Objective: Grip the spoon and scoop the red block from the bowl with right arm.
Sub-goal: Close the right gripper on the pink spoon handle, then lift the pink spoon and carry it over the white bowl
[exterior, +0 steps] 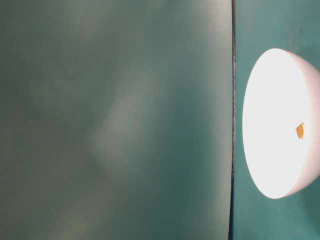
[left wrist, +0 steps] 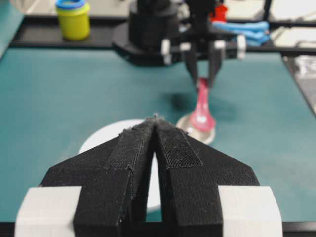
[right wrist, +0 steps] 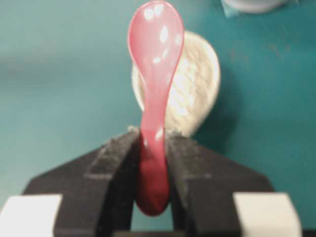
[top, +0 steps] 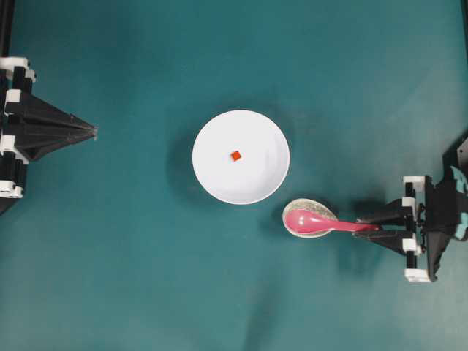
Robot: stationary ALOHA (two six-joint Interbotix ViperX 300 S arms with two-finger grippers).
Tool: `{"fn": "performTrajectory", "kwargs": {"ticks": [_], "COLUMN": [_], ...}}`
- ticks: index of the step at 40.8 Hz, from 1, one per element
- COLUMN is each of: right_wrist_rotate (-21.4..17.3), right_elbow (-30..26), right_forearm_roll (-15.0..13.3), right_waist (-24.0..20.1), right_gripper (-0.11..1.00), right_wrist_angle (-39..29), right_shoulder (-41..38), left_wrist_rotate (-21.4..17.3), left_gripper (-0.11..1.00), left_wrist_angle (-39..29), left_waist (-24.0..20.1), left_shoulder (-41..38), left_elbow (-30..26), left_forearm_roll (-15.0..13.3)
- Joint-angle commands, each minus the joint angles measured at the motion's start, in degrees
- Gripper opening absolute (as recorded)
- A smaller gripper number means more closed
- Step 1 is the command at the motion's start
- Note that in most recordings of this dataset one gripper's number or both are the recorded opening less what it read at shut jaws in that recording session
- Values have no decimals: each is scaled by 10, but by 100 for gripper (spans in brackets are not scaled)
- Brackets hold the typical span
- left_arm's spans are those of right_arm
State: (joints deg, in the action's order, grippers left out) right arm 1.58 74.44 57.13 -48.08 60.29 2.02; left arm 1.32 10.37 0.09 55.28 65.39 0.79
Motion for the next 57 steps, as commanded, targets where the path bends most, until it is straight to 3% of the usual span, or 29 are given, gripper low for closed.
{"fn": "performTrajectory", "kwargs": {"ticks": [1, 9, 16, 23, 27, 32, 43, 48, 51, 54, 57], "right_wrist_rotate": [20, 90, 168, 271, 330, 362, 327, 250, 182, 134, 98], "right_elbow": [-4, -14, -45, -105, -145, -195, -301, -339, -363, -383, -408], "right_forearm_roll": [-2, 0, 0, 0, 0, 0, 0, -1, -7, -28, -72], "right_waist": [1, 36, 111, 230, 310, 402, 599, 653, 671, 674, 672], "right_gripper": [24, 24, 24, 24, 24, 24, 24, 24, 24, 24, 24], "right_wrist_angle": [6, -4, -51, -199, -323, -461, -756, -846, -892, -928, -969], "right_shoulder": [43, 134, 229, 312, 343, 359, 326, 283, 248, 217, 183], "left_wrist_rotate": [0, 4, 25, 35, 34, 32, 27, 27, 28, 28, 28], "left_gripper": [0, 0, 0, 0, 0, 0, 0, 0, 0, 0, 0], "left_wrist_angle": [5, 6, 3, 0, -9, -25, -43, -49, -53, -55, -57], "left_waist": [-2, -2, -2, 3, 3, 2, 3, 3, 3, 3, 3], "left_shoulder": [-4, -4, -4, -2, -2, -1, 1, 2, 3, 3, 4], "left_elbow": [-18, -21, -25, -28, -30, -36, -43, -43, -43, -43, -43], "left_forearm_roll": [1, 1, 1, 1, 1, 1, 1, 1, 1, 1, 1]}}
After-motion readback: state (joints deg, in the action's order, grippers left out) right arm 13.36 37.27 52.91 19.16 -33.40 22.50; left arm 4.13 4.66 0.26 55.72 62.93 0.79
